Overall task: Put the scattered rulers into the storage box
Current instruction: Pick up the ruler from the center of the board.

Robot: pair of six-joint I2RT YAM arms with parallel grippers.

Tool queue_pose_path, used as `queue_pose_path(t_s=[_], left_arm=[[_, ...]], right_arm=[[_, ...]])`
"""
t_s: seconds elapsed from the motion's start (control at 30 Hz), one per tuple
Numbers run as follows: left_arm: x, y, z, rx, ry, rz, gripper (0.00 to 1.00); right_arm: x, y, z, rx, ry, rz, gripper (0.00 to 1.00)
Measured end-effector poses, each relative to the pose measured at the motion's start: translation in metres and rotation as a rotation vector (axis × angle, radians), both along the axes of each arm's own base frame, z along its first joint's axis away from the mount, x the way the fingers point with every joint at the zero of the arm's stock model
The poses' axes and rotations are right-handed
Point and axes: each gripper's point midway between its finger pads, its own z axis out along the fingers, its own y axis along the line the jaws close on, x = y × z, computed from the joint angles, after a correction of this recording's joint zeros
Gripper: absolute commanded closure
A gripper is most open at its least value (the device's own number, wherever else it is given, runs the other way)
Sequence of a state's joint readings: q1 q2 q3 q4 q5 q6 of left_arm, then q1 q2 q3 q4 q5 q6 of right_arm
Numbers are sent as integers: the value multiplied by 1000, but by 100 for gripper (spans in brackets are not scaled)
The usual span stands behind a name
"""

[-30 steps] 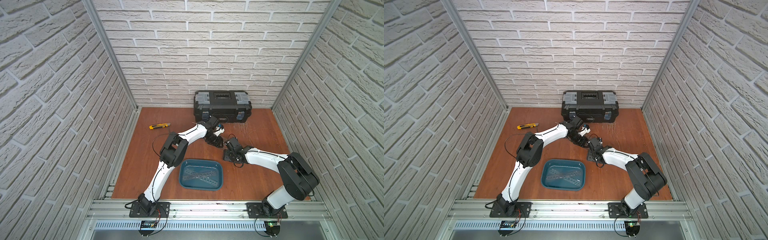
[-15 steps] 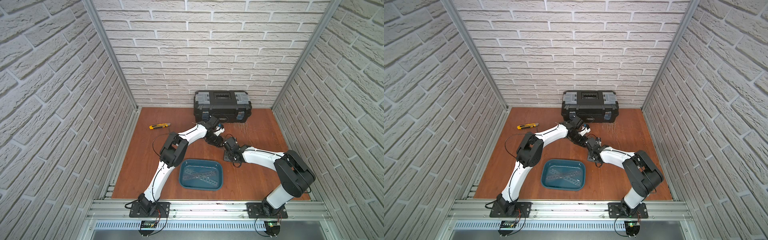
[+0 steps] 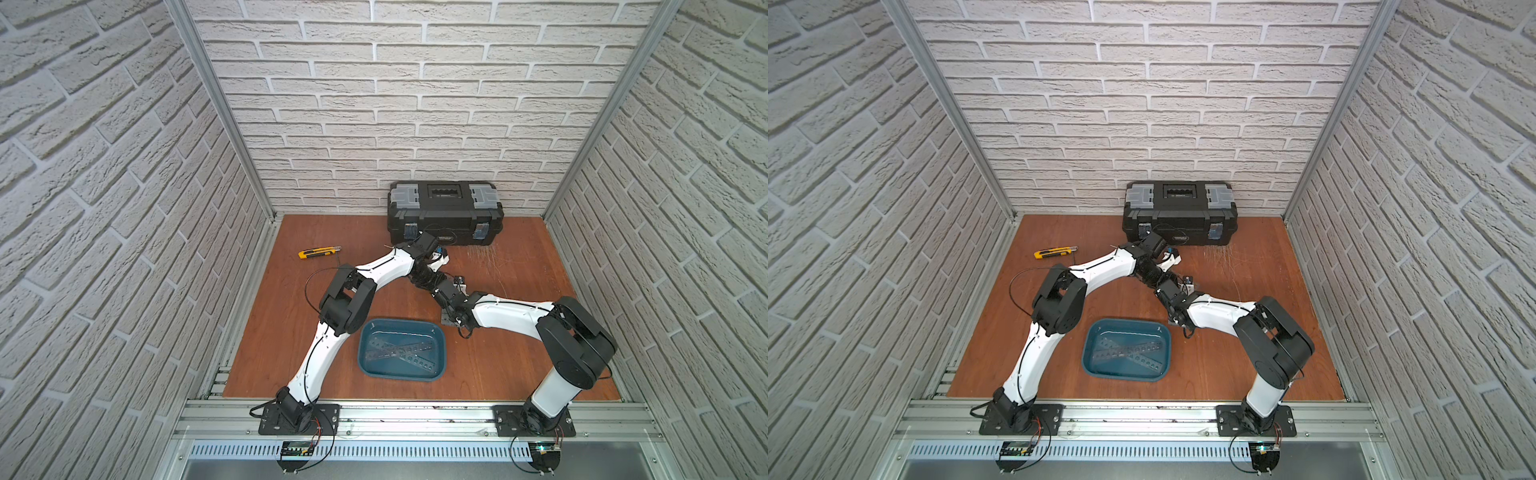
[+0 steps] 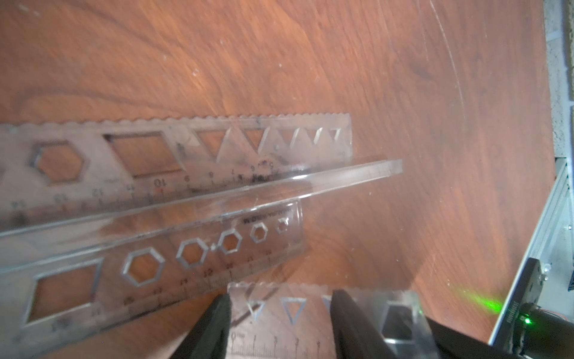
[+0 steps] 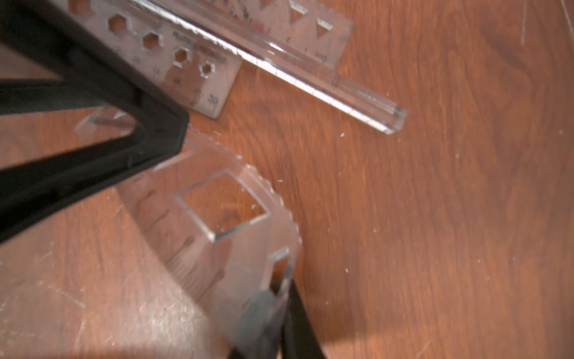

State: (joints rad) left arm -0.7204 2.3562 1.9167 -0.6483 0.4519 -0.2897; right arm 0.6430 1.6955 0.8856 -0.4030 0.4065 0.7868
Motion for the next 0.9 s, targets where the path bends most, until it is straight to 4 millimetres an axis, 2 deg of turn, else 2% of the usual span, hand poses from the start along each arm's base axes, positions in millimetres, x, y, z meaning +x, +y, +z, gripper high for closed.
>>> queue_pose_path(t_s=[0.2,0.33,0.47,0.57,0.7,0.8,0.9], left_arm=[[-9,13,1,50,36,8,43],[-4,30,20,79,34,38,42],[24,52,67,58,-37,104,42],[52,78,110,26,-118,180,41],[75,121,155,9,-200,269,41],[79,143,168,22,-223,302,41],[70,150,171,35,-221,296,41]], right_arm=[[-11,1,0,18,12,34,98],[-19,1,1,30,38,63,98],[-31,-2,1,15,88,99,98],[-40,-9,6,-13,121,130,98],[-48,-13,26,-34,123,181,98],[-46,-11,51,-30,95,224,98],[-43,-1,79,8,55,284,98]])
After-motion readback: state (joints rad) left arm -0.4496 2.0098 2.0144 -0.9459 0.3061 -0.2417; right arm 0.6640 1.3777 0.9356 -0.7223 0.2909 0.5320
